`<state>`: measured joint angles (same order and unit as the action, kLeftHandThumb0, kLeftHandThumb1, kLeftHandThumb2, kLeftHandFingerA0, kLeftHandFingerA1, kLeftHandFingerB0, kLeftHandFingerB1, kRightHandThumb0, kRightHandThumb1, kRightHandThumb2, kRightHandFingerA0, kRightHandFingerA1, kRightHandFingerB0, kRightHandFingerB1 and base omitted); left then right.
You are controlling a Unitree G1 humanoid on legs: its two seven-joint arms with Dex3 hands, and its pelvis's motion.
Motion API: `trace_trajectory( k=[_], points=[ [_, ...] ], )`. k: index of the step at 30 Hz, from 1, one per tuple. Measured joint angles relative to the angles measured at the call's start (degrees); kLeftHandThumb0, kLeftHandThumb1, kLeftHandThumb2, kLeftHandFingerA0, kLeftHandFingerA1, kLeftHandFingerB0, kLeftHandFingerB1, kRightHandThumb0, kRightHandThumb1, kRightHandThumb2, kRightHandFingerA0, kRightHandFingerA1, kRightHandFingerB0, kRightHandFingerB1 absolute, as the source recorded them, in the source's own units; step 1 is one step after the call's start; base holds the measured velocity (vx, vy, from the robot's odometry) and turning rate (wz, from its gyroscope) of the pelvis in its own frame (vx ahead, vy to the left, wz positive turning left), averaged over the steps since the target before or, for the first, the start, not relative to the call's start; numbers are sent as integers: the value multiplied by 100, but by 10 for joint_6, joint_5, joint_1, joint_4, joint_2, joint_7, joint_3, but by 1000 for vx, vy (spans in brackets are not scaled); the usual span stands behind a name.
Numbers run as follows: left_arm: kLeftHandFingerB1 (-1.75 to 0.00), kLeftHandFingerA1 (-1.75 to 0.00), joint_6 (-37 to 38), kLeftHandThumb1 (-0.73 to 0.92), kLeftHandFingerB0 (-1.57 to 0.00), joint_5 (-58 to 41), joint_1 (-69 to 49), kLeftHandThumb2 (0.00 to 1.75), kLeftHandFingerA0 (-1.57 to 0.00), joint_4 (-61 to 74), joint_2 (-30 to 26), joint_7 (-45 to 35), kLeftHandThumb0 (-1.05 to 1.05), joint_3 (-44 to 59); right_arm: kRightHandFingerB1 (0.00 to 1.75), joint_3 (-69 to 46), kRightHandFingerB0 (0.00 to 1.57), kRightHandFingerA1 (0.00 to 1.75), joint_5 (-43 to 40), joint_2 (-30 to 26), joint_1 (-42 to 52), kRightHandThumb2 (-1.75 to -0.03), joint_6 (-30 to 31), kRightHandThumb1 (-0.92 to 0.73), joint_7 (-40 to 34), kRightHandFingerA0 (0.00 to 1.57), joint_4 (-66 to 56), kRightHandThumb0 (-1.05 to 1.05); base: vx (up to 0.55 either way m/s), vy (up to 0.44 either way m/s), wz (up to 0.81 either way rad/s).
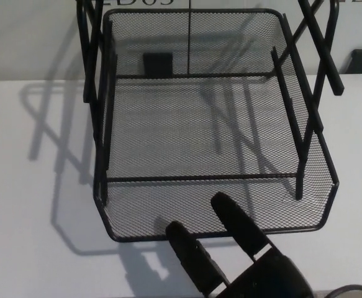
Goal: The robot walks towards a file tray kept in the middle of a desk and uses its right hand to grab a tray and pulls it out towards itself
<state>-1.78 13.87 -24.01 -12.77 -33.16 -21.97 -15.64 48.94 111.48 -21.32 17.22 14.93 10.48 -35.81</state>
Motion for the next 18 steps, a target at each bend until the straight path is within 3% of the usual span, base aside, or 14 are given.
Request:
trace_trajectory(
  k=[2, 4, 9, 12, 13, 14, 15, 17, 18],
  points=[
    [-49, -61, 0, 50, -6, 0, 0, 95, -32, 1, 0, -1, -26, 0, 34, 0, 0, 30, 0, -1, -2, -91, 0, -49, 1, 0, -7, -78, 0, 0, 0],
    [-49, -60, 0, 50, -6, 0, -1, 95, -30, 1, 0, -1, -25, 0, 24, 0, 0, 21, -1, -2, -4, -91, 0, -53, 3, 0, -13, -90, 0, 0, 0],
    [-49, -61, 0, 49, -6, 0, 0, 94, -32, 0, 0, -4, -25, 0, 22, -1, 0, 17, -7, -5, -9, -93, 0, -57, 14, 0, -32, -96, 0, 0, 0],
    [-49, -61, 0, 50, -6, 0, 1, 94, -33, -1, 0, -5, -24, 0, 35, -2, 4, 31, -11, -10, -10, -93, 0, -50, 19, 0, -48, -79, 0, 0, 0],
    [-49, -62, 0, 50, -7, 0, 1, 94, -34, -2, 0, -5, -23, 0, 36, -3, 4, 42, -13, -13, -10, -61, 0, -67, 20, 0, -52, -76, 0, 0, 0],
    [-50, -62, 0, 50, -8, 0, 1, 94, -34, -2, 0, -5, -23, 0, 35, -3, 4, 43, -14, -17, -9, -62, 0, -71, 20, 0, -57, -74, 0, 0, 0],
    [-50, -61, 0, 50, -8, 0, 1, 94, -33, -2, 0, -5, -22, 0, 36, -3, 1, 39, -16, -21, -9, -98, 0, -56, 20, 0, -61, -75, 0, 0, 0],
    [-49, -61, 0, 51, -8, 0, 0, 94, -33, -1, 0, -6, -23, 0, 36, -3, 6, 41, -18, -32, -5, -98, 0, -57, 19, 0, -69, -77, 0, 0, 0],
    [-50, -62, 0, 50, -9, 0, -1, 94, -35, 0, 0, -6, -24, 0, 30, -4, 0, 29, -20, -39, 0, -97, 0, -55, 16, 0, -74, -79, 0, 0, 0]
  ],
)
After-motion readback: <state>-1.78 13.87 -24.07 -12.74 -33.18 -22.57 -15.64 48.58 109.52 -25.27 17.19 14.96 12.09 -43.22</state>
